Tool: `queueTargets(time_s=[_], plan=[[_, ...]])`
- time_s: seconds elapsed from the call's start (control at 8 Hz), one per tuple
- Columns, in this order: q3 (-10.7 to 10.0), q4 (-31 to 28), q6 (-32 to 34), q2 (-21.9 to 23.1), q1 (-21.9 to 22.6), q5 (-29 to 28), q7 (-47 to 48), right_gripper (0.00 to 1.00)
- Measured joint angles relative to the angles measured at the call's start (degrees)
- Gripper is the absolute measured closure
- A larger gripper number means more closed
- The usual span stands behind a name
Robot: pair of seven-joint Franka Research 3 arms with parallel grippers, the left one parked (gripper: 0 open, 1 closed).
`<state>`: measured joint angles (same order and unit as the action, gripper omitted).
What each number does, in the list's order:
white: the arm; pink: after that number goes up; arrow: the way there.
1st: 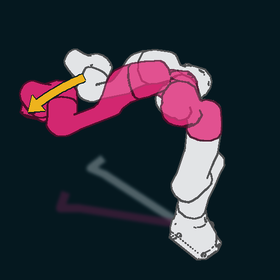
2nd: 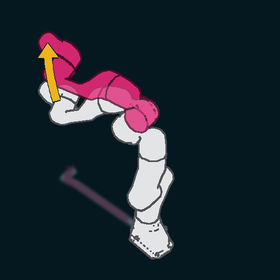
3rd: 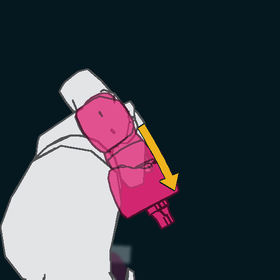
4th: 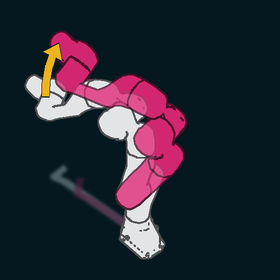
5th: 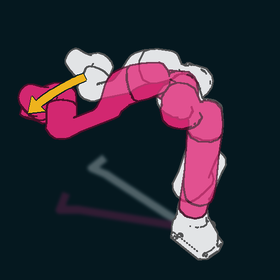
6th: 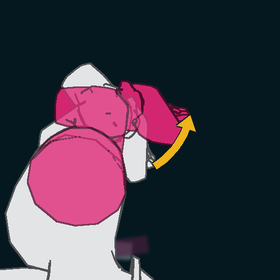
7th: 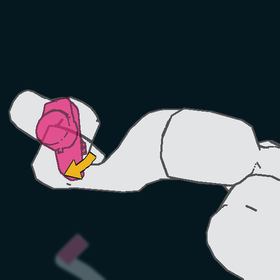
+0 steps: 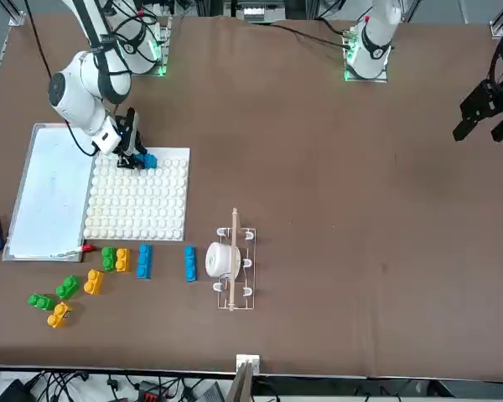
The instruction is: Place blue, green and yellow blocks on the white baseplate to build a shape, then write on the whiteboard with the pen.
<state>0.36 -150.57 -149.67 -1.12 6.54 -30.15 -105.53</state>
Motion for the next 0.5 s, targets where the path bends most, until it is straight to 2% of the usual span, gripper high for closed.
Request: queueTargets(time_s=[0.12, 0.5], plan=[[0.03, -0.01, -0.04, -0.02, -0.08, -0.19, 0.02, 0.60], [-0.65, -0.03, -3.30, -2.97, -1.83, -0.51, -0.09, 0.06]])
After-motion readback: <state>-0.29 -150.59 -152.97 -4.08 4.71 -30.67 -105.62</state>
